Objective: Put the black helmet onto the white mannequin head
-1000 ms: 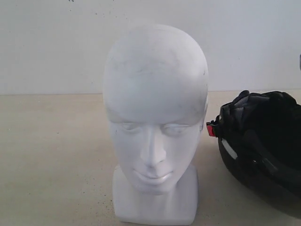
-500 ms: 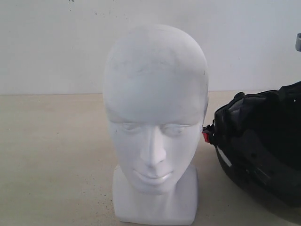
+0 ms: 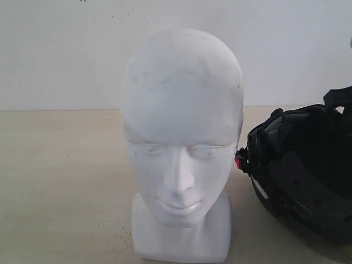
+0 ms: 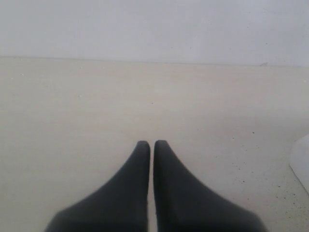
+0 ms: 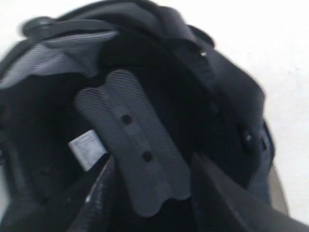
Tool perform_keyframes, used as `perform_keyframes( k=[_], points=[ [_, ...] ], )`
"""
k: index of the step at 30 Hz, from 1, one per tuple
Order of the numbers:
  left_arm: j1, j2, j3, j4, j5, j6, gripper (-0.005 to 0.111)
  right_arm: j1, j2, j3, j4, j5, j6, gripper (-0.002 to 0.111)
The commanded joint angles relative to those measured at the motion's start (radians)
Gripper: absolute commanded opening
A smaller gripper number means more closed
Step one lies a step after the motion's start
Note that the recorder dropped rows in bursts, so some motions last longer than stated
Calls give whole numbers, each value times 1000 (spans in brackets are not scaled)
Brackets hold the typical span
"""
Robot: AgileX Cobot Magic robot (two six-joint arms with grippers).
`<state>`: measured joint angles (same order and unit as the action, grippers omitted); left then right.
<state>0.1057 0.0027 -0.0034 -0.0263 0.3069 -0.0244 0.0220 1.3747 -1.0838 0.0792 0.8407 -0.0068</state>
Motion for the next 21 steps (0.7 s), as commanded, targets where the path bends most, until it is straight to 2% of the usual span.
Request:
perform_keyframes(
  k=[1,4,9,14,21],
  points=[
    [-5,-3,3,-12,-1,4,4,37,-118,16,105,64,-94,47],
    [-5,-3,3,-12,-1,4,4,137,-201,84,147,49,-164,47],
    [-5,-3,3,-12,-1,4,4,270,-261,170,118,-70,-149,47],
    [-5,-3,3,-12,-1,4,4,290,-209,188,45,-57,-149,47],
    [-5,-3,3,-12,-1,4,4,290,-111,188,56,-47,-217,47]
  ],
)
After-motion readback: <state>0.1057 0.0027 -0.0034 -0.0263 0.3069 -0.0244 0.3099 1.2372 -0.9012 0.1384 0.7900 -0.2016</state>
